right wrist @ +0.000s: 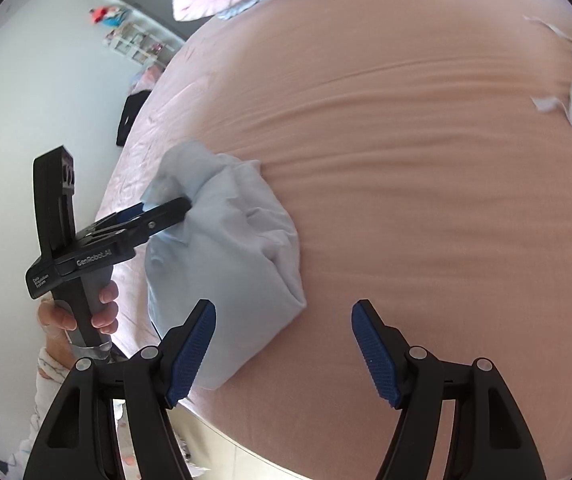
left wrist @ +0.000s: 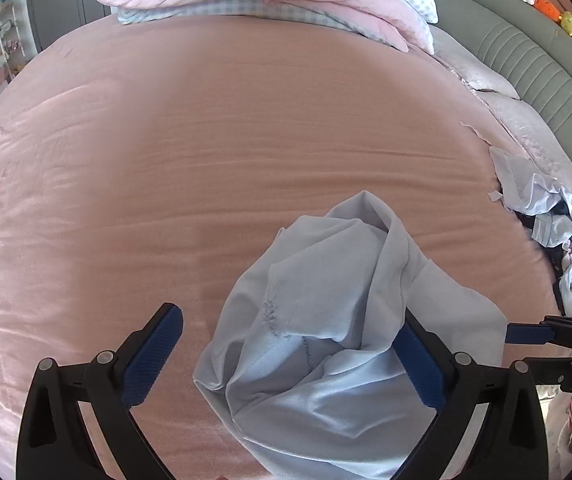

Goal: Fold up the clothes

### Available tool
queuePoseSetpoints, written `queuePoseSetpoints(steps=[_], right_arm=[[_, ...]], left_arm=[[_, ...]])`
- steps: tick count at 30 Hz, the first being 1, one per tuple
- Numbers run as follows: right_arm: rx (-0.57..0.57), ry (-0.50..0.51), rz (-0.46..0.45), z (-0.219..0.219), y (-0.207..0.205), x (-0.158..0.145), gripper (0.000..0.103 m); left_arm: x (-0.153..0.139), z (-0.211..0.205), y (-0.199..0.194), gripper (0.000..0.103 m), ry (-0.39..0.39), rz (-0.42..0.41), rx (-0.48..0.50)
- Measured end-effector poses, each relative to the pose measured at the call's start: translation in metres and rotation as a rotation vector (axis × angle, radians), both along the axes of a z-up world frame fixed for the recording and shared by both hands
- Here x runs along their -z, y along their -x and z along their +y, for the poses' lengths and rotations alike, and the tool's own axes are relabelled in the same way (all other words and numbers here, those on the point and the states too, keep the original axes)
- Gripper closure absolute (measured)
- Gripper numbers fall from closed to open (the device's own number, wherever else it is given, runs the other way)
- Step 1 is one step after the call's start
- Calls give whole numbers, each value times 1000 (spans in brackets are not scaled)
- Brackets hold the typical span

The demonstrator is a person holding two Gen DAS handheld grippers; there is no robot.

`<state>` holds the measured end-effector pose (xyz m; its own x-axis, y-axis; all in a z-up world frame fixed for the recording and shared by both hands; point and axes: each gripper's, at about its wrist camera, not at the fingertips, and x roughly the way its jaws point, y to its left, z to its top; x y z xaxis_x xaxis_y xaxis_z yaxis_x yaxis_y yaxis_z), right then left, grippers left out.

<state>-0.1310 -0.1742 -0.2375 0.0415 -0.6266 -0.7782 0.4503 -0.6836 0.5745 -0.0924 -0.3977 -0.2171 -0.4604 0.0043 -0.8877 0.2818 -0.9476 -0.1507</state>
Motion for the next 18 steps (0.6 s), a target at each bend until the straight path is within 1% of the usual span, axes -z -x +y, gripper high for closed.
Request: queuePoseSetpoints(steps=[2, 6, 9, 13, 18], right_arm=[[21, 1, -13, 3, -1, 2, 33], [50, 12, -30, 2, -5, 6, 33], [68, 21, -42, -1, -8, 11, 33], [87, 37, -75, -6, -11, 17, 33], [95, 72, -115, -13, -15, 23, 33]], left_arm=[[0, 0, 1, 0, -2, -2, 6], [-4, 0, 0, 0, -38, -5, -4], [-14, -4, -9, 0, -50, 14, -12], [-30, -4, -19, 0, -11, 38, 16], [-29, -2, -28, 0, 12, 53, 53]])
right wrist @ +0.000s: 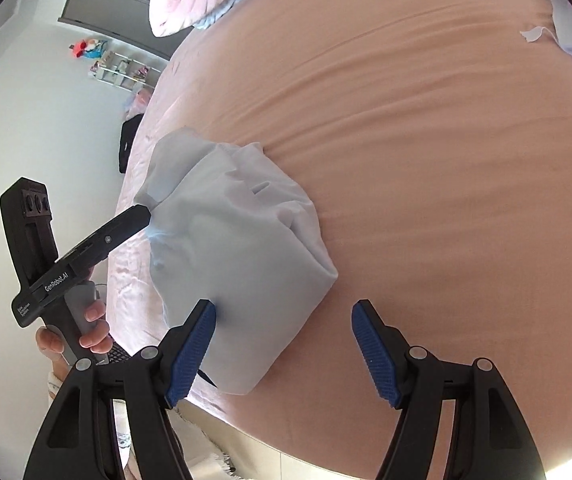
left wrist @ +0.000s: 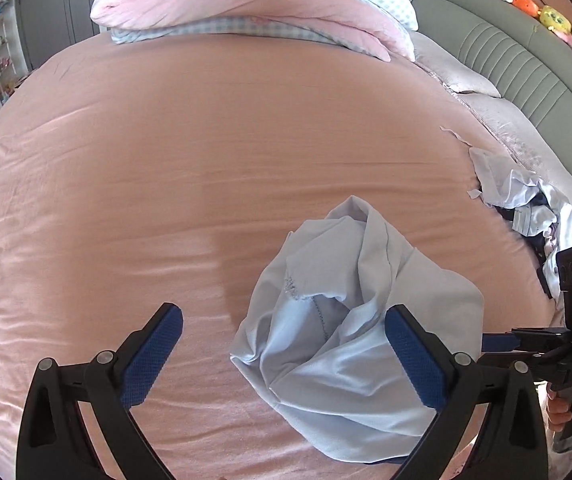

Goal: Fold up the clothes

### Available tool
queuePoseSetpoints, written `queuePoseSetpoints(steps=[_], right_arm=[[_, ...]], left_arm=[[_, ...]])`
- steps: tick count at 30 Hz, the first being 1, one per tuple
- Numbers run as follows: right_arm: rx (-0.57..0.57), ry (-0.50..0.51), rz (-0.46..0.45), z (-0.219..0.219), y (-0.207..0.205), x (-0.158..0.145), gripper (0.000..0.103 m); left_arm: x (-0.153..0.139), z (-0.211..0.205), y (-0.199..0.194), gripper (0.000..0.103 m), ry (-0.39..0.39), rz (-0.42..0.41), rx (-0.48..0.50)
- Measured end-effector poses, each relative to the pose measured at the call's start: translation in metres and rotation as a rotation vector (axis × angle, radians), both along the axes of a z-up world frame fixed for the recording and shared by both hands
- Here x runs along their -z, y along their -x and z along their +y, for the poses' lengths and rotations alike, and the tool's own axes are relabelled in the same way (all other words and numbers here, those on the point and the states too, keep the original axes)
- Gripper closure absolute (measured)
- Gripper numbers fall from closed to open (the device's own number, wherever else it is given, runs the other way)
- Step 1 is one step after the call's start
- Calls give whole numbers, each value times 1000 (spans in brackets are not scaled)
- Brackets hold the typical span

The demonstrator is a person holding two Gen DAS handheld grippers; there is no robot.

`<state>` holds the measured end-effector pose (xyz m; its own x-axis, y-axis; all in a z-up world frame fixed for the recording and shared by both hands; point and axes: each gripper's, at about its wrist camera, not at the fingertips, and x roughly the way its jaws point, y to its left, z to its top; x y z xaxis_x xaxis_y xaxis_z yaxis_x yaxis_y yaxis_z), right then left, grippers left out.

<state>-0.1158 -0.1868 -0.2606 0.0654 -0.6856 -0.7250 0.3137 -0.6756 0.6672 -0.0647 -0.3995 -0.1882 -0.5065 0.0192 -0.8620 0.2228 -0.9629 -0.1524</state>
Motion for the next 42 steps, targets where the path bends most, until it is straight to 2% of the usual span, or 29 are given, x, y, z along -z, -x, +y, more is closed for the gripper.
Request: queuePoseSetpoints(steps=[3, 10, 15, 19, 23, 26, 30, 35, 40, 42], right_arm=[[12, 23, -24, -3, -1, 4, 32], [68, 54, -79, -12, 2, 13, 30], [108, 61, -94, -21, 6, 17, 30], [133, 65, -112, -25, 8, 22, 29], [136, 43, -92, -31, 8, 22, 29], [150, 37, -83, -37, 7, 21, 27], [194, 45, -94, -44, 9, 23, 23], [201, 37, -75, -46, 6, 22, 21], [215, 60, -69, -41, 5, 23, 21], [226, 65, -60, -39, 3, 23, 21]], left_arm=[[4, 0, -3, 0, -34, 6, 15], [5, -9, -11, 0, -179, 31, 11], [6, -8, -10, 0, -227, 38, -3], [15, -7, -8, 0, -252, 11, -19], [21, -11, -23, 0, -278, -5, -42], [24, -18, -36, 0, -353, 6, -63], [40, -25, -41, 0, -473, -2, -137], [56, -20, -37, 0, -544, -22, -176], [58, -16, -30, 0, -603, 1, -188], [62, -17, -27, 0, -630, -10, -231]])
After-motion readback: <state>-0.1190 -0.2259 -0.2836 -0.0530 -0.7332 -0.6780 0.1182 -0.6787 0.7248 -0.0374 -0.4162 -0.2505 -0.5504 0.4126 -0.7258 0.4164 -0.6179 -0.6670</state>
